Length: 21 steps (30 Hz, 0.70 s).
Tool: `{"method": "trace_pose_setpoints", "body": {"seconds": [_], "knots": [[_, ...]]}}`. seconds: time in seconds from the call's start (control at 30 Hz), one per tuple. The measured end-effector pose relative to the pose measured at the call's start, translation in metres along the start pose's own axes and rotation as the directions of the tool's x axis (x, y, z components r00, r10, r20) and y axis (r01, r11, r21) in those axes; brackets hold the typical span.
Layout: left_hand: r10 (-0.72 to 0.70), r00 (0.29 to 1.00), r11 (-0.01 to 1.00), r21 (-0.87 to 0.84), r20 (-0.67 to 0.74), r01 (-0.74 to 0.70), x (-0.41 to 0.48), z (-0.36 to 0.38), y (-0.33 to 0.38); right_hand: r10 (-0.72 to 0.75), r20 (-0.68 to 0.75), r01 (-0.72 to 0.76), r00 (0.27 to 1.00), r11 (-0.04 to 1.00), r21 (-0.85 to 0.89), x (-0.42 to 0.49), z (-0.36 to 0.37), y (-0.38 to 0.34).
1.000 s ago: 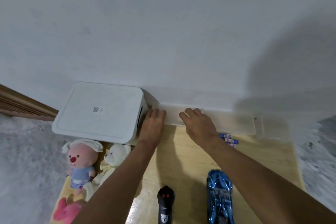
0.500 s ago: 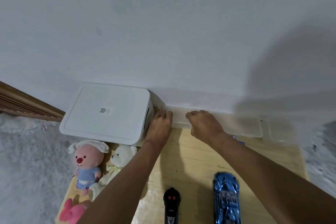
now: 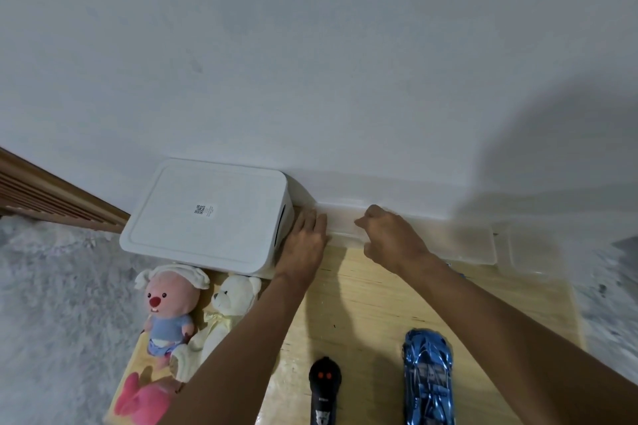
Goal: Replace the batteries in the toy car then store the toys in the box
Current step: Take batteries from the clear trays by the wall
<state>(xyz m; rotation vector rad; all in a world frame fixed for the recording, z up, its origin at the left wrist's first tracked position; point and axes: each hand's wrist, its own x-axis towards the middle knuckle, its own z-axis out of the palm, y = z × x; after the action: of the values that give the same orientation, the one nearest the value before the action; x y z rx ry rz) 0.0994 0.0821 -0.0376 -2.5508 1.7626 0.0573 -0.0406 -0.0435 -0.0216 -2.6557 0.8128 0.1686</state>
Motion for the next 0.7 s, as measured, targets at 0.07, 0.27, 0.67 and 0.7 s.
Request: {"method": "trace_pose_setpoints", "body": {"seconds": [0.07,0.27,0.67,0.7], "knots": [[-0.016,0.999,1.000,0.021,-0.033,0.017,-0.002,-0.001,0.002,0.015,0.007,-0.016,1.000,0.998,0.053,-0.003,-0.005,0.002],[-0.115,0.993,0.990,-0.081,-0.008,0.114,-0.008,0.011,0.004,0.067,-0.168,-0.040,0.983,0.986,0.159,-0.018,-0.021,0.008],[-0.132,0.990,0.949,-0.296,-0.054,0.110,-0.009,0.006,0.014,0.213,-0.404,-0.101,0.890,0.955,0.280,-0.026,-0.013,0.008],[-0.131,0.990,0.937,-0.332,-0.053,0.106,-0.009,0.007,0.013,0.223,-0.416,-0.093,0.882,0.947,0.309,-0.025,-0.012,0.008]]}}
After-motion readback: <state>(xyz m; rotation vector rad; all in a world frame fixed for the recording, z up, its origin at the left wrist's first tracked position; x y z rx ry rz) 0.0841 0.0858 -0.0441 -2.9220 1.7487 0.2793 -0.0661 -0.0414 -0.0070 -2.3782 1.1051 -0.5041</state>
